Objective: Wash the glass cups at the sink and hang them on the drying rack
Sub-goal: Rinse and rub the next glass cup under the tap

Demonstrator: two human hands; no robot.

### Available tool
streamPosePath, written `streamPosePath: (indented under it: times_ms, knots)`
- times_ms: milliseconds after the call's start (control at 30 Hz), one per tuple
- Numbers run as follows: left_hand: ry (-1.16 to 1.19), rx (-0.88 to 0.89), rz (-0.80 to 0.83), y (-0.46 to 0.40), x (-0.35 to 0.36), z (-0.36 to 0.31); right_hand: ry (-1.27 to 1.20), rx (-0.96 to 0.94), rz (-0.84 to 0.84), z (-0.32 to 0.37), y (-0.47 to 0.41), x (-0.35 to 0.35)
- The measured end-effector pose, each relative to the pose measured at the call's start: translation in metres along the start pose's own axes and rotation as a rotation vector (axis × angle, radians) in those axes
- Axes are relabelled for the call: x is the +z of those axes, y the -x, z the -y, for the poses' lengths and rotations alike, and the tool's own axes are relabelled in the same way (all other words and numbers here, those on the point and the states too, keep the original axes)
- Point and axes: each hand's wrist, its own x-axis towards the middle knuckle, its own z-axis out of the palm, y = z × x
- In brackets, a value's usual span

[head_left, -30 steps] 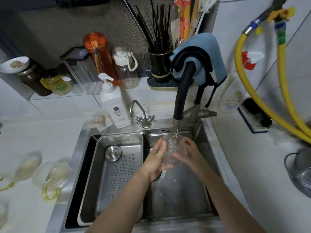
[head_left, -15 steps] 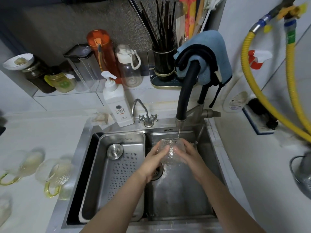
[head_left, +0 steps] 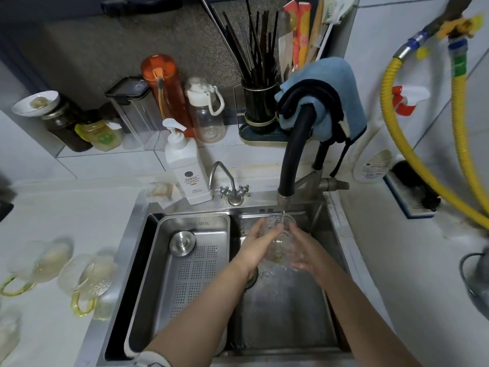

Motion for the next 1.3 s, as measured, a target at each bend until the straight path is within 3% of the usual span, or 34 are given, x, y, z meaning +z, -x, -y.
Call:
streamPosePath:
  times_ms: [167, 367, 467, 700, 967, 1200, 1300]
  knots:
    - [-0.144, -0.026, 0.004, -0.013, 0.029, -0.016, -0.143, 0.05, -0.032, 0.01, 0.004, -0.012]
    - [-0.028, -0.054, -0.067, -0.019, 0.03, -0.032, 0.098, -0.124, -0.079, 0.014, 0.005, -0.009]
    - [0.039, -0.088, -0.077, -0.015, 0.014, -0.03, 0.199, -0.177, -0.007, 0.005, -0.001, -0.007]
    - [0.06, 0.013, -0.074, -0.003, -0.021, -0.013, 0.348, -0.203, 0.043, 0.006, -0.001, 0.014]
    - [0.006, 0.008, 0.065, 0.014, -0.016, -0.017, 0.279, -0.222, 0.107, 0.007, 0.006, -0.001]
    - [-0.182, -0.07, 0.015, 0.007, 0.011, -0.022, 0.092, -0.184, 0.008, 0.008, 0.021, -0.019]
    - [-0.205, -0.065, -0.022, 0.006, 0.014, -0.026, 0.128, -0.197, -0.035, 0.01, 0.017, -0.017]
